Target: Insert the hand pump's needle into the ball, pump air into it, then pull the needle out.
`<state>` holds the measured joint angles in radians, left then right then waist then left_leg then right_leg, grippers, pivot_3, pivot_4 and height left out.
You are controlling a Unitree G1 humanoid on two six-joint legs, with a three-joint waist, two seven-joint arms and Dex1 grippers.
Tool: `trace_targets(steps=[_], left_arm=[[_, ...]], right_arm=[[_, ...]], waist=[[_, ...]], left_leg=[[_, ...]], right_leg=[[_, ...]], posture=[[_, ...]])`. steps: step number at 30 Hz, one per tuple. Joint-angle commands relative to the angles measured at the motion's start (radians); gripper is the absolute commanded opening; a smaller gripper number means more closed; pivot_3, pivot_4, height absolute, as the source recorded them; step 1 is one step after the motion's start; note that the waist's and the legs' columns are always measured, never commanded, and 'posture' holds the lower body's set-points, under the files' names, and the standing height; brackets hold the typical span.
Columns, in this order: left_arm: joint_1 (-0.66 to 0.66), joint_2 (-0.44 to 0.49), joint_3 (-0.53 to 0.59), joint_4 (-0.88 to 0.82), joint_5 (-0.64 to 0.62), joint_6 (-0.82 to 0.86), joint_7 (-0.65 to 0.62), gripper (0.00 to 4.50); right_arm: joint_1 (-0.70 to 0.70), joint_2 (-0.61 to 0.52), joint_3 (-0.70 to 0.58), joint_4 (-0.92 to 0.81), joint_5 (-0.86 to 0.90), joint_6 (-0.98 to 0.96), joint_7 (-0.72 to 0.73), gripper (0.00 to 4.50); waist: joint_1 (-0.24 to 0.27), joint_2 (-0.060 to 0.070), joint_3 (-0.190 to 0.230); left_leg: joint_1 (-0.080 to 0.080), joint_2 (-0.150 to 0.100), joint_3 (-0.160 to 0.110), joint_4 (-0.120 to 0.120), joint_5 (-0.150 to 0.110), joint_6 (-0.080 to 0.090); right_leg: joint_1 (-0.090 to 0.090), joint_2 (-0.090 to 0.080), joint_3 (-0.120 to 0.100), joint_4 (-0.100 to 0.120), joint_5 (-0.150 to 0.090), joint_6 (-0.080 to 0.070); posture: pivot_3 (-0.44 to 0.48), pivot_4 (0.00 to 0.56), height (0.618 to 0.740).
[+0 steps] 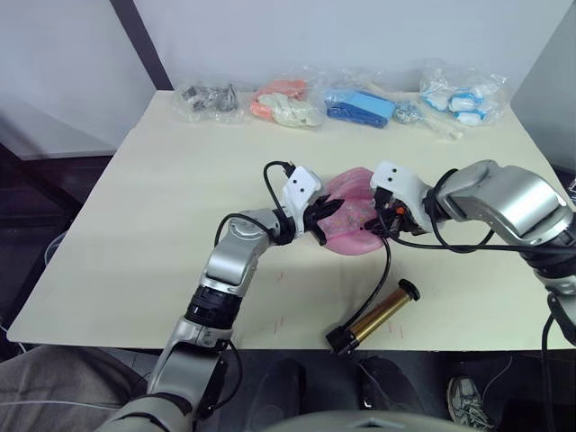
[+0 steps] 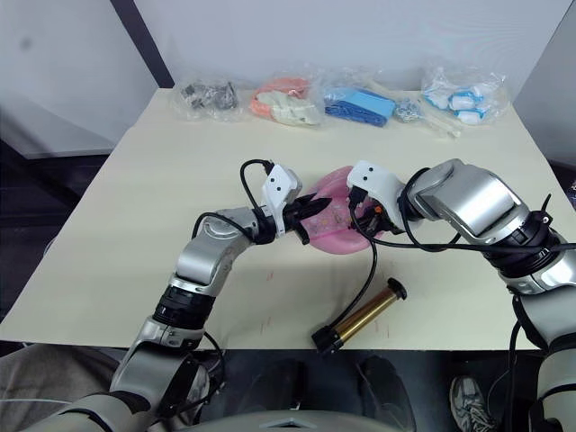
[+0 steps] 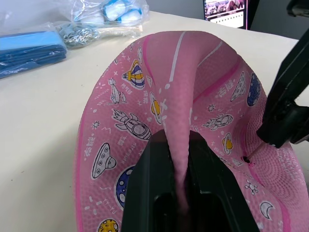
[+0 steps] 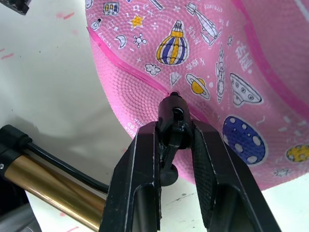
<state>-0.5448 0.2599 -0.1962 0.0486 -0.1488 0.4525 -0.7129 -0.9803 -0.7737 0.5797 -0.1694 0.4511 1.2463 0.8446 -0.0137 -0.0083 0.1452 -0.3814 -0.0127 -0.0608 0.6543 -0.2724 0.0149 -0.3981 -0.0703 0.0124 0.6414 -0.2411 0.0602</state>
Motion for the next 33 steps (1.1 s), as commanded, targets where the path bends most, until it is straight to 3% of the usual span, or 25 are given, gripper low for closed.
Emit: trace_targets(steps=[1,33], left_arm=[[0.040,-0.022,-0.064,0.037,0.003,0.058,-0.013,0.00],[0.058,-0.040,-0.042,0.003,-0.002,0.143,0.043,0.00]], right_arm=[[-0.021,0.029,0.058,0.034,-0.057,-0.072,0.052,0.36],[0.085,0.202,0.128,0.134,-0.349,-0.185,0.112,0.36]], waist=[[0.000,0.000,0.000],[-0.025,-0.005,-0.026]], left_leg=[[0.000,0.000,0.000,0.000,0.000,0.000],[0.007,0.000,-0.001,-0.001,0.000,0.000]], right_leg=[[0.000,0.000,0.000,0.000,0.000,0.000],[0.006,0.001,0.001,0.000,0.000,0.000]], posture=[[0.000,0.150,0.736],[0.000,0.150,0.736]])
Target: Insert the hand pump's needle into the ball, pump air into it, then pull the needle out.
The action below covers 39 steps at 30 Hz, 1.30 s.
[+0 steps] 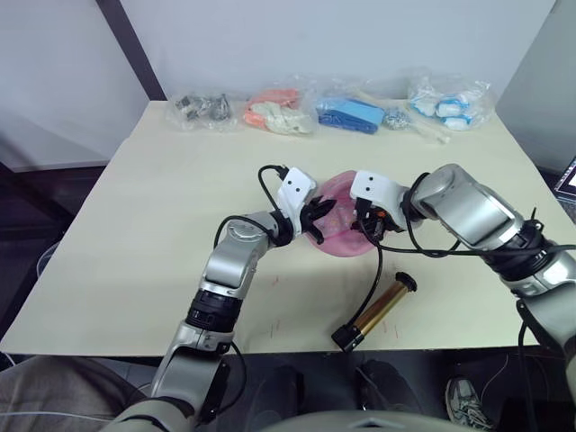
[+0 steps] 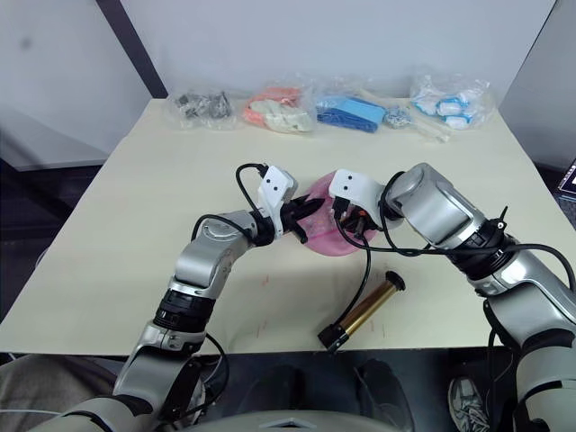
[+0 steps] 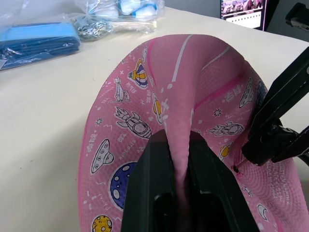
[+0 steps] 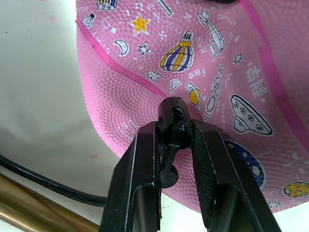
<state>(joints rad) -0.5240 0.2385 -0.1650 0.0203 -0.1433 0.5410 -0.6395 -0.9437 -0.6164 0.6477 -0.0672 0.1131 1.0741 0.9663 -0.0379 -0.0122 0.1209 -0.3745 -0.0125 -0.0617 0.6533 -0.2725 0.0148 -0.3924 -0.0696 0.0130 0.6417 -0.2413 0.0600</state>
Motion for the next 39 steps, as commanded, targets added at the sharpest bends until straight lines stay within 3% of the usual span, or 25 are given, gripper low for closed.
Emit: trace_targets(steps=[1,5,39], left_arm=[[0.037,-0.019,-0.073,0.032,-0.008,0.055,-0.030,0.00],[0.035,-0.018,-0.070,0.034,-0.008,0.058,-0.030,0.00],[0.046,-0.025,-0.032,0.051,-0.016,0.096,-0.008,0.00]], right_arm=[[0.053,0.049,0.060,0.037,-0.017,-0.016,-0.010,0.36],[0.061,0.069,0.057,0.067,-0.041,-0.029,-0.006,0.36],[0.145,0.192,0.094,0.234,-0.265,-0.128,0.007,0.36]], waist=[[-0.001,-0.001,-0.002],[-0.005,-0.003,-0.003],[-0.021,-0.008,-0.021]], left_leg=[[0.002,0.000,0.000,-0.001,0.000,0.000],[0.015,0.000,0.000,-0.005,-0.001,0.000],[0.031,0.000,-0.001,-0.015,-0.001,-0.001]], right_leg=[[0.001,0.000,0.000,0.000,0.000,0.000],[0.013,0.000,0.000,-0.002,-0.002,0.000],[0.020,0.002,0.006,-0.004,-0.006,0.002]], posture=[[0.000,0.150,0.736],[0.000,0.150,0.736],[0.000,0.150,0.736]])
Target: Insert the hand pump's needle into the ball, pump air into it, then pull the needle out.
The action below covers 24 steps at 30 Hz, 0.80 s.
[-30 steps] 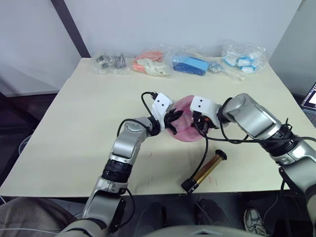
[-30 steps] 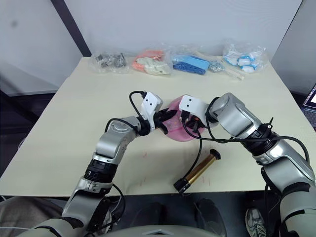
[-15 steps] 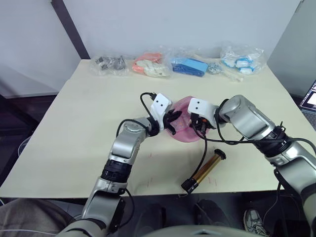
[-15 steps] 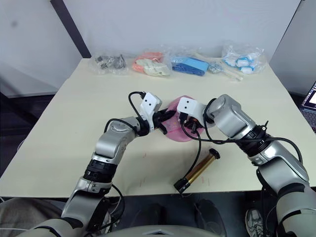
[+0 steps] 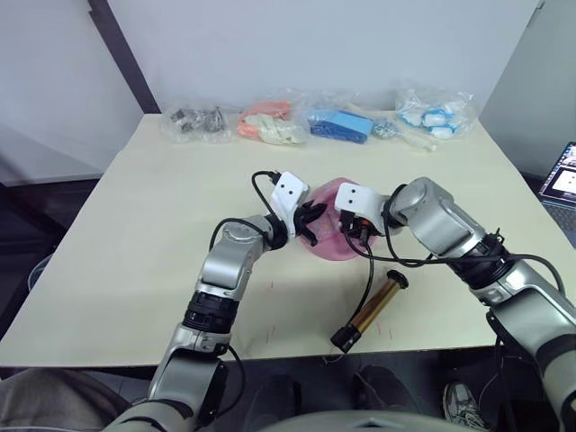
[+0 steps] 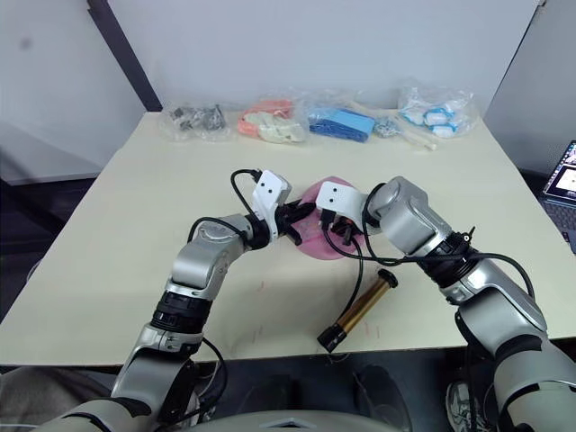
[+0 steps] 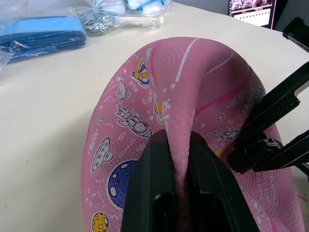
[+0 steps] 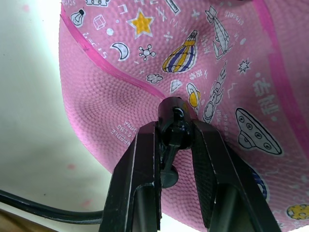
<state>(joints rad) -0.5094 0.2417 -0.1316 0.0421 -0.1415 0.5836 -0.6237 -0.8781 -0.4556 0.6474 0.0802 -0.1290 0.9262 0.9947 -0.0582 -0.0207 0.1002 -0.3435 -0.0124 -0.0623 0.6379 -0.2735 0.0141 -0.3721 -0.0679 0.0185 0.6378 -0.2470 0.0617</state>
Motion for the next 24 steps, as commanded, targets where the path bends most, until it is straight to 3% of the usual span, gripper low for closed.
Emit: trace_targets(steps=[1,19,24], left_arm=[[0.031,-0.029,-0.063,0.031,-0.019,0.056,-0.023,0.00],[0.033,-0.029,-0.059,0.038,-0.019,0.063,-0.030,0.00],[0.032,-0.029,-0.059,0.039,-0.019,0.063,-0.031,0.00]], right_arm=[[0.085,0.035,0.096,0.086,-0.029,0.019,-0.025,0.36],[0.132,0.144,0.057,0.193,-0.118,0.010,-0.112,0.36],[0.146,0.165,0.048,0.225,-0.134,-0.004,-0.126,0.36]], waist=[[-0.001,0.001,-0.001],[-0.009,0.000,-0.009],[-0.011,0.000,-0.008]], left_leg=[[0.000,0.000,0.000,0.000,0.000,0.000],[0.003,0.000,-0.007,-0.002,-0.002,-0.004],[0.012,0.000,-0.013,-0.004,-0.004,-0.007]], right_leg=[[0.000,0.000,0.000,0.000,0.000,0.000],[0.001,0.005,0.001,-0.001,-0.001,0.001],[0.010,0.008,0.001,-0.005,-0.003,-0.001]], posture=[[0.000,0.150,0.736],[0.000,0.150,0.736],[0.000,0.150,0.736]])
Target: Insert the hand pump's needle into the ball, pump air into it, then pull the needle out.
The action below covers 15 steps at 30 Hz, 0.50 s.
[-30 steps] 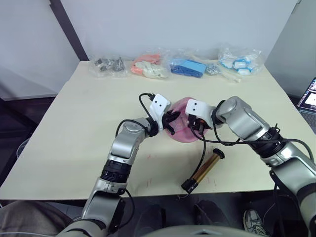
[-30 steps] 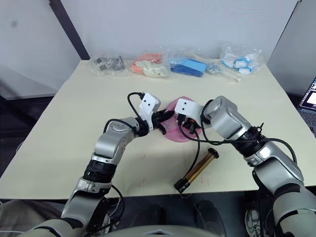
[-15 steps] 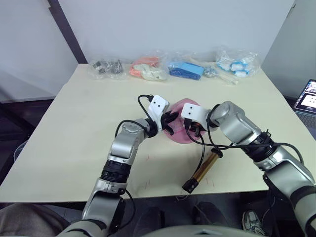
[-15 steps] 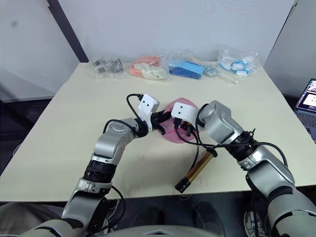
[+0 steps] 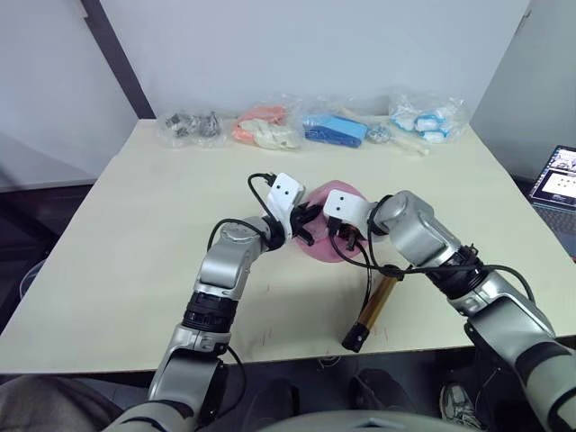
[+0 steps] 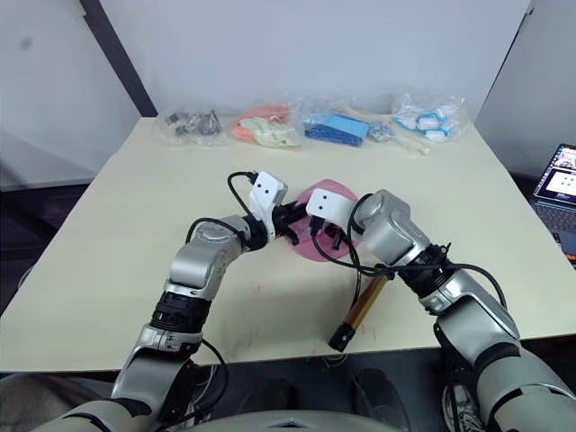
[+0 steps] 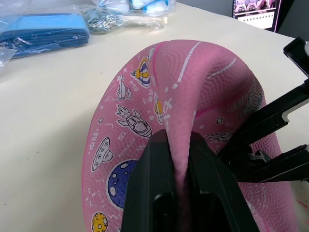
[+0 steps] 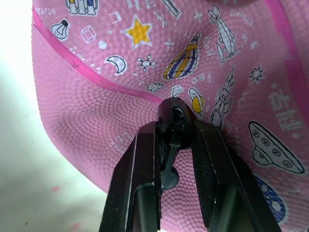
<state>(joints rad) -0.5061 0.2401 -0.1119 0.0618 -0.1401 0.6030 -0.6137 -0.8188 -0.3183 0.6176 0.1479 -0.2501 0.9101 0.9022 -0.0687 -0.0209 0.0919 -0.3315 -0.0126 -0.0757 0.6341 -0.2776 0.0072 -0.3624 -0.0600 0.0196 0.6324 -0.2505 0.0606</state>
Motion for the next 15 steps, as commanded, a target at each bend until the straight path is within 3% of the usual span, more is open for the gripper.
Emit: trace_targets(steps=[1,8,15], left_arm=[[0.028,-0.027,-0.078,0.021,-0.019,0.043,-0.041,0.00],[0.029,-0.025,-0.075,0.026,-0.011,0.034,-0.035,0.00],[0.015,-0.011,-0.073,0.058,0.002,0.005,-0.043,0.00]], right_arm=[[0.089,0.030,0.078,0.159,-0.016,0.011,-0.033,0.36],[0.093,0.023,-0.001,0.074,-0.001,0.021,-0.034,0.36],[0.114,-0.037,-0.074,-0.174,0.041,0.141,-0.007,0.36]], waist=[[-0.001,0.000,0.000],[0.001,0.001,0.000],[0.020,0.013,0.020]], left_leg=[[0.004,0.000,-0.001,-0.002,0.000,0.000],[0.005,0.000,-0.009,-0.002,-0.002,-0.004],[0.001,0.000,-0.012,-0.001,-0.002,-0.004]], right_leg=[[0.004,0.000,0.000,-0.002,-0.001,0.001],[0.005,0.005,0.000,-0.004,-0.001,0.002],[0.004,0.004,-0.001,-0.006,-0.001,0.002]], posture=[[0.000,0.150,0.736],[0.000,0.150,0.736],[0.000,0.150,0.736]])
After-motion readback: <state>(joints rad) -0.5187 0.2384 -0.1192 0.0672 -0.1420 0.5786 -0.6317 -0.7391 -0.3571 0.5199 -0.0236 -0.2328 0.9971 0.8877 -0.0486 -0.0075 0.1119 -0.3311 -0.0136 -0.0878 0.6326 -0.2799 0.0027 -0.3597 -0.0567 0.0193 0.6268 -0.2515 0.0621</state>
